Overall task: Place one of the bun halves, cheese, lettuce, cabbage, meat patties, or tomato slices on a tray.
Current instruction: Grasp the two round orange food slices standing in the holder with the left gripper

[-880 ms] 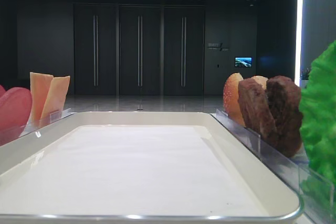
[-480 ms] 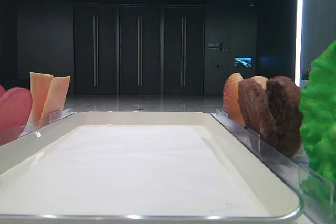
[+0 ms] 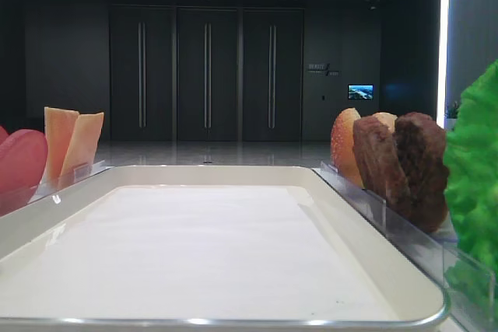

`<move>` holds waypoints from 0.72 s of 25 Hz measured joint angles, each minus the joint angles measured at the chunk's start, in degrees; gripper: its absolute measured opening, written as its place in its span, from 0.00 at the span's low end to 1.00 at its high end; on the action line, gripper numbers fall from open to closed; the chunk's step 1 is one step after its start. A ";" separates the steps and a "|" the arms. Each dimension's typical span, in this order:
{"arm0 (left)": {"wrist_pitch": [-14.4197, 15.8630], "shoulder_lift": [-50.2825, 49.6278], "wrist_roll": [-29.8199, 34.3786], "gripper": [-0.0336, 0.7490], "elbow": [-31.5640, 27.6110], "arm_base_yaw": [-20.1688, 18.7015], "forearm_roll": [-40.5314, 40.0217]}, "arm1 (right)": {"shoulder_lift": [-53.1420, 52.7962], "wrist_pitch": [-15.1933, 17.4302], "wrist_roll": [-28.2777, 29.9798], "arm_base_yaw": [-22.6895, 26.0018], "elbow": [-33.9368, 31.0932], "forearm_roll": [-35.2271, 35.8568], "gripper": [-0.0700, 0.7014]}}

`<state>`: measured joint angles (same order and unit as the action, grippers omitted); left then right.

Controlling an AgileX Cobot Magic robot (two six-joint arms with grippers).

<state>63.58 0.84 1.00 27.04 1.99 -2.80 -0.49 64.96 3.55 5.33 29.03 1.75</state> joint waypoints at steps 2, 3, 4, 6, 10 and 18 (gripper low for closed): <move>0.00 0.00 0.00 0.54 0.00 0.00 0.00 | 0.00 0.00 0.00 0.00 0.00 0.00 0.70; 0.00 0.00 0.00 0.54 0.00 0.00 -0.05 | 0.00 0.00 0.00 0.00 0.00 0.00 0.70; 0.00 -1.58 -0.05 0.54 0.68 0.00 -0.32 | 0.00 0.00 0.00 0.00 0.00 0.00 0.70; -0.06 -3.53 -1.00 0.54 1.11 -0.20 -0.39 | 0.00 0.00 0.00 0.00 0.00 0.00 0.70; -3.03 -18.50 -7.75 0.54 2.10 -1.57 0.76 | 0.00 0.00 0.00 0.00 0.00 0.00 0.70; -7.18 -47.59 -7.93 0.59 10.40 -1.78 1.48 | 0.00 0.00 0.00 0.00 0.00 0.00 0.70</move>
<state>56.40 -46.75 -6.92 37.44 0.22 -1.33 -0.49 64.96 3.55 5.33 29.03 1.75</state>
